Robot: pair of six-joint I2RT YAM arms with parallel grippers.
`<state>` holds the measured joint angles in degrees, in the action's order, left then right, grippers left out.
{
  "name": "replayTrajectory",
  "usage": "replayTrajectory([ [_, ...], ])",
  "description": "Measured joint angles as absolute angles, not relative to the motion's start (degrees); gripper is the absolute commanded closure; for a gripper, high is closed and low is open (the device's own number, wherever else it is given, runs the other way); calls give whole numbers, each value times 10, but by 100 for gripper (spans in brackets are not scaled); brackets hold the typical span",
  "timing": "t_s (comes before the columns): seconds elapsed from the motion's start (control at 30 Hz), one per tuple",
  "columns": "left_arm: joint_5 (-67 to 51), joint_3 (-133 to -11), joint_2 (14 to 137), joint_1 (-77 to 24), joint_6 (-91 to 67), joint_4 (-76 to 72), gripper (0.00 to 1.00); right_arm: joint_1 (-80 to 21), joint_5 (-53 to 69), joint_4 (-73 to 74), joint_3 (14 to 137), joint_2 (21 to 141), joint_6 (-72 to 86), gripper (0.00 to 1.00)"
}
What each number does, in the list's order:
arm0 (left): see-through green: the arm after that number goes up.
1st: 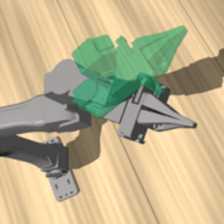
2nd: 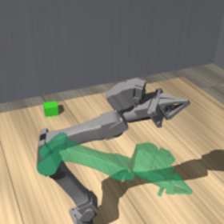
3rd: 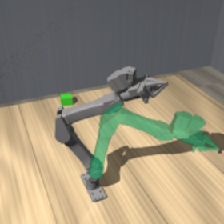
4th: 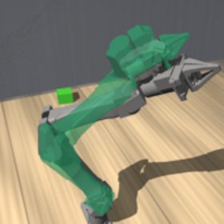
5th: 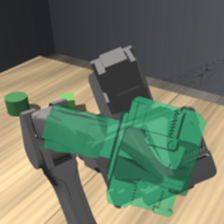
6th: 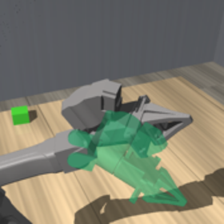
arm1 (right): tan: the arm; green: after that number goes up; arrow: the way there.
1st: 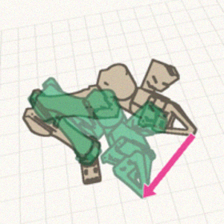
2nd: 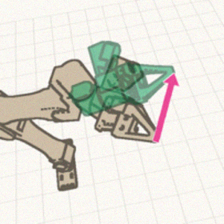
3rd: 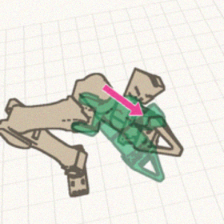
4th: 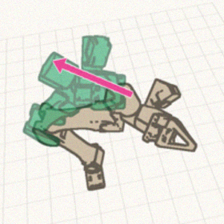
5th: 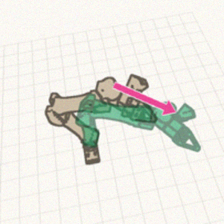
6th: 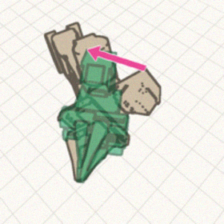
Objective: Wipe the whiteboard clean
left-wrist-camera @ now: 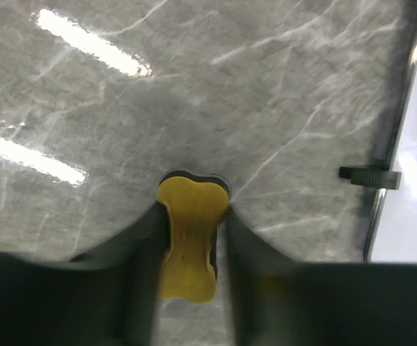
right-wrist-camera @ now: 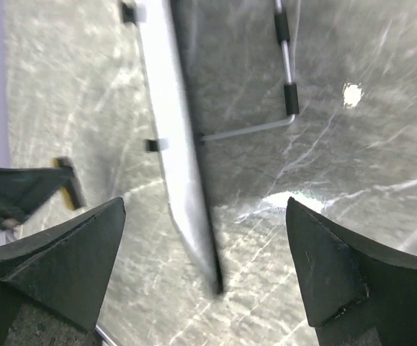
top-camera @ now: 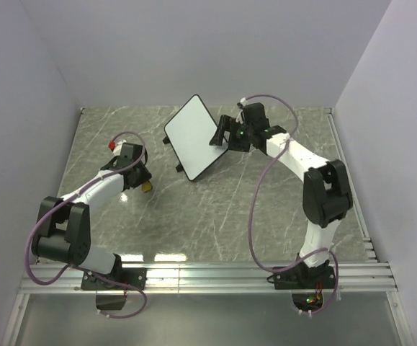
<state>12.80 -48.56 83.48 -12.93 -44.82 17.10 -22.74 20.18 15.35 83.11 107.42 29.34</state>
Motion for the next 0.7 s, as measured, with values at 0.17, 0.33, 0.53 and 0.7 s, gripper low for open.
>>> replayTrajectory([
  [0.17,129,-470,835,-128,-448,177,15,-227,158,163,818,975,291,0],
  [0.33,130,-469,835,-128,-445,189,1,-227,110,169,805,881,274,0],
  [0.53,132,-488,835,-128,-438,239,1,-225,59,187,738,813,263,0],
  [0.7,129,-599,834,-134,-414,304,1,-225,9,168,634,728,263,0],
])
